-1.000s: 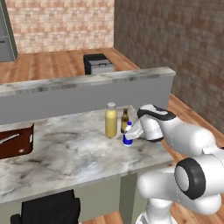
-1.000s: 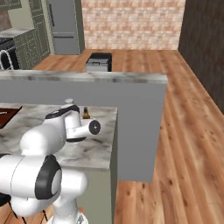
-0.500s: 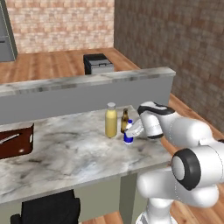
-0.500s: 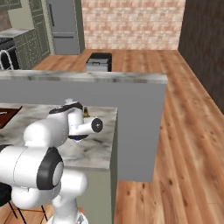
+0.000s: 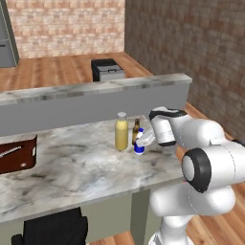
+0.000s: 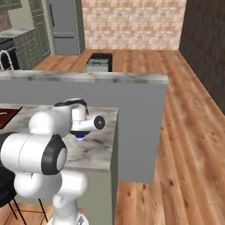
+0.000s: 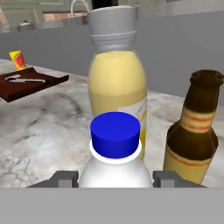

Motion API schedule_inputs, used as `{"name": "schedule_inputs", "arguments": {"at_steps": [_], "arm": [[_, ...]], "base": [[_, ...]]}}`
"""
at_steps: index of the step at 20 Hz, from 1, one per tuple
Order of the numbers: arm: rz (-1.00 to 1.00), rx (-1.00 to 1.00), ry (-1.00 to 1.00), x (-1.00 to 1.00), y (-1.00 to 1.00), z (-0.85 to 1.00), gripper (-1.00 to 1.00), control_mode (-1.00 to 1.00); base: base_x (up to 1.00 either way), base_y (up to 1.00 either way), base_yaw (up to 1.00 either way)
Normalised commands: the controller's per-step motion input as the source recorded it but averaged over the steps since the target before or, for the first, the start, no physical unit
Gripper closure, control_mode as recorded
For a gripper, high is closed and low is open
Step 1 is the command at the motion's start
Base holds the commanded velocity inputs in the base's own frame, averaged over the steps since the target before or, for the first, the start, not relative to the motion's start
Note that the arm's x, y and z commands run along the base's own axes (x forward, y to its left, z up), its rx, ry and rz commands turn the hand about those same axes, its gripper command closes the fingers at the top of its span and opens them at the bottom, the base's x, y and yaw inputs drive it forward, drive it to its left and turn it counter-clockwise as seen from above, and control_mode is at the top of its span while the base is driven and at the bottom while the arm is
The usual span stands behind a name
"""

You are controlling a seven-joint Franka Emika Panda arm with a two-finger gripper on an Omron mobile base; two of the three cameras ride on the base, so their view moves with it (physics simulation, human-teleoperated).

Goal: Place the drinks on the dining counter in a tight cluster.

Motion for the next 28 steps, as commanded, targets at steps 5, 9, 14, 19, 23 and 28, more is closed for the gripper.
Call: {"name": "schedule_inputs", "arguments": {"at_steps": [5,9,14,19,23,28], "arm": [[0.0,0.0,0.0,0.0,0.0,-0.12,1.0,-1.0],[0.0,0.0,0.0,0.0,0.0,-0.24,1.0,-1.0],[0.0,0.0,-0.05,0.05,0.01,-0.19,1.0,-1.0],[0.0,0.0,-0.05,0.04,0.0,-0.16,1.0,-1.0],[0.0,0.0,-0.03,0.07,0.0,-0.09,1.0,-1.0],[0.0,0.0,0.0,0.0,0.0,0.0,1.0,-1.0]], "base": [[0.0,0.0,0.0],[0.0,0.0,0.0],[0.0,0.0,0.0],[0.0,0.0,0.0],[0.0,0.0,0.0],[0.0,0.0,0.0]]}}
